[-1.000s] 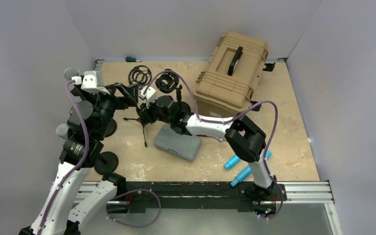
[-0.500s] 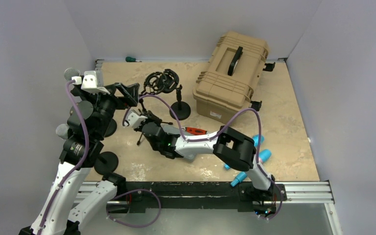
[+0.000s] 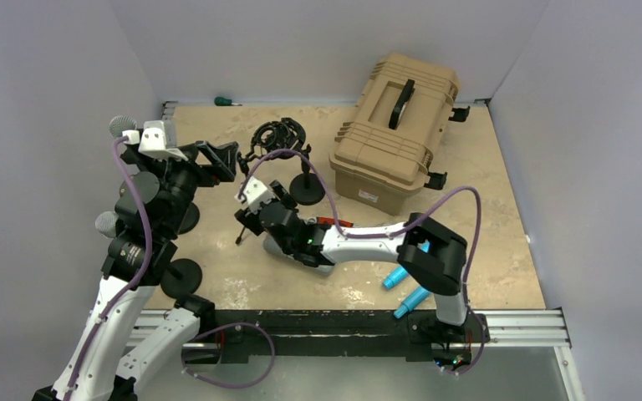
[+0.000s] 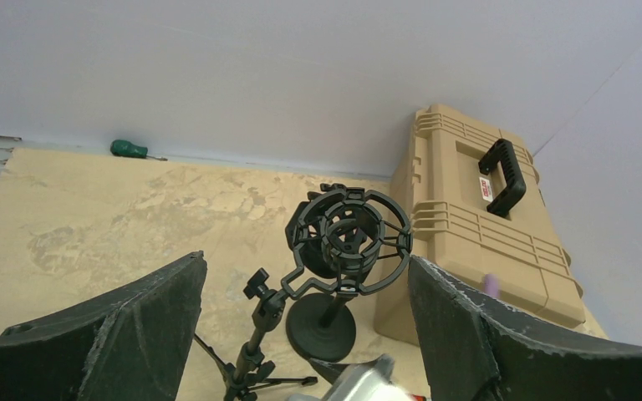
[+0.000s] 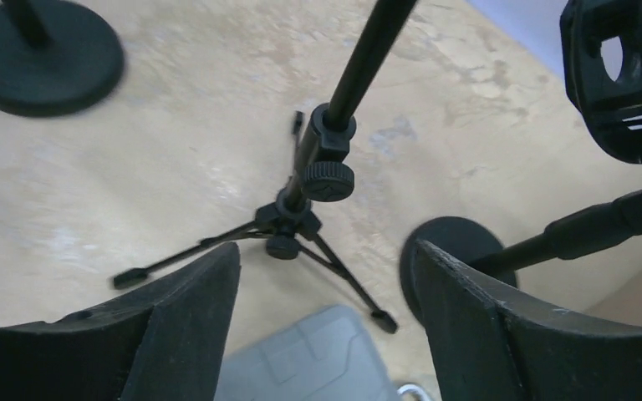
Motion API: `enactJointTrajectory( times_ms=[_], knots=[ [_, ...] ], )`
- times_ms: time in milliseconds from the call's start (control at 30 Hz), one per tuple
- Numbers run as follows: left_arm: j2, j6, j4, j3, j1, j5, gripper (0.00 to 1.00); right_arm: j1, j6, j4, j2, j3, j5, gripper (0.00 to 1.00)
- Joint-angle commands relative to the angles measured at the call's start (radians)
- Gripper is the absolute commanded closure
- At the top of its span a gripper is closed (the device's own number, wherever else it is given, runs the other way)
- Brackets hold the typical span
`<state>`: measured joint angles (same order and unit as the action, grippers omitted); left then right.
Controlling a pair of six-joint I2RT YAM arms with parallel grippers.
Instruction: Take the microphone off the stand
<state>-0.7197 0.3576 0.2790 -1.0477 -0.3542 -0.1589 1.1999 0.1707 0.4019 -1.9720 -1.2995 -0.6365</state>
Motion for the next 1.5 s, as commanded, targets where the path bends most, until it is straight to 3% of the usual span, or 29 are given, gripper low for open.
enactJointTrajectory(
  times_ms=[0,233,367,667,900,1300,1467],
  knots=[
    [-0.001,0.019,-0.017,-0.026,0.010,0.018,0.12,-0.038,-0.347,-0.029,0.157,0.043,0.179,0.25],
    [0.005,0.023,-0.016,-0.026,0.011,0.021,0.12,-0.216,-0.759,0.039,0.226,0.110,0.580,0.27],
    [0.007,0.021,-0.017,-0.026,0.011,0.018,0.12,-0.275,-0.870,0.107,0.191,0.121,0.691,0.31],
    [0.015,0.019,-0.017,-0.026,0.011,0.016,0.12,-0.286,-0.861,0.080,0.093,0.035,0.722,0.43],
    [0.019,0.017,-0.016,-0.026,0.011,0.013,0.12,-0.283,-0.867,0.140,0.072,0.045,0.763,0.44],
    [0.016,0.017,-0.017,-0.025,0.013,0.012,0.12,-0.258,-0.906,0.197,0.039,0.026,0.662,0.54],
    [0.016,0.017,-0.016,-0.026,0.013,0.012,0.12,-0.239,-0.883,0.165,0.018,-0.011,0.640,0.63]
  ],
)
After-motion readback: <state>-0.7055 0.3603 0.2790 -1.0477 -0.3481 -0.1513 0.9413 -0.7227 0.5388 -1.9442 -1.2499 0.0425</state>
